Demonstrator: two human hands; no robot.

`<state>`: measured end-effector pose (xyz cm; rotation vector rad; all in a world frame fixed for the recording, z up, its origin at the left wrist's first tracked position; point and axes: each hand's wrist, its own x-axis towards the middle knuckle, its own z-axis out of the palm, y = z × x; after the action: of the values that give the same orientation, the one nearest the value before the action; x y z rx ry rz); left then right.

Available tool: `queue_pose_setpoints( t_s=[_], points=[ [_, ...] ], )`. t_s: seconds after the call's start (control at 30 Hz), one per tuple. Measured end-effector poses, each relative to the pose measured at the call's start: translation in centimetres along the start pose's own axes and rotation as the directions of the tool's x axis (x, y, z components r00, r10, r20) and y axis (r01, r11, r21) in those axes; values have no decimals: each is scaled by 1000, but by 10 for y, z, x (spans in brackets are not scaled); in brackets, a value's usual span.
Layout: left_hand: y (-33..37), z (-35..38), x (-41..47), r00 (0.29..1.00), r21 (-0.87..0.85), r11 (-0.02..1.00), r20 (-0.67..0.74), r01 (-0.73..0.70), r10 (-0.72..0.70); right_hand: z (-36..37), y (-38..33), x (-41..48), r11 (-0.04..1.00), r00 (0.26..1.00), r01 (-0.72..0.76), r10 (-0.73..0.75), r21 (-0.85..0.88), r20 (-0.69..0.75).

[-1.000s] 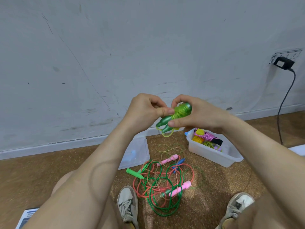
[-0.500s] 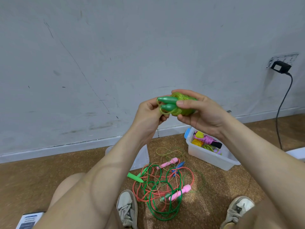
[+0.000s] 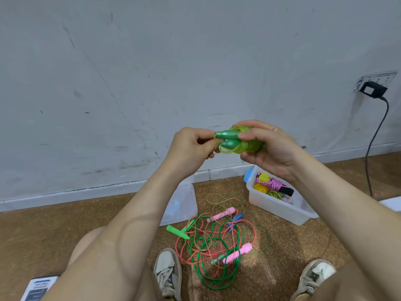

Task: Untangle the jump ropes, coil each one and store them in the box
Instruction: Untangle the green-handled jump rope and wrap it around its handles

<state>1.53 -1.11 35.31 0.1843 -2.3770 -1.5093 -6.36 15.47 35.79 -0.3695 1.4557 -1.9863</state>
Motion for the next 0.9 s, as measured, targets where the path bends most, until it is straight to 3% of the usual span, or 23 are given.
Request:
queue_pose_setpoints(
  t_s=[0.27, 0.47, 0.7, 0.9],
  points=[
    [3, -2, -5, 999, 76, 997, -20, -32, 33, 0, 3, 6, 997, 997, -18, 23, 71, -76],
    [10, -4, -6, 988, -58, 998, -156, 9, -18, -1, 3, 5, 999, 1000, 1, -1, 46, 4],
    [13, -11, -7, 997, -138, 987, 13, 79, -77, -4, 4, 7, 1000, 1000, -15, 15, 3, -26],
    [27, 0, -16, 988, -109, 991, -138, -79, 64, -3, 5, 11, 973, 993, -112, 104, 201, 48]
  ],
)
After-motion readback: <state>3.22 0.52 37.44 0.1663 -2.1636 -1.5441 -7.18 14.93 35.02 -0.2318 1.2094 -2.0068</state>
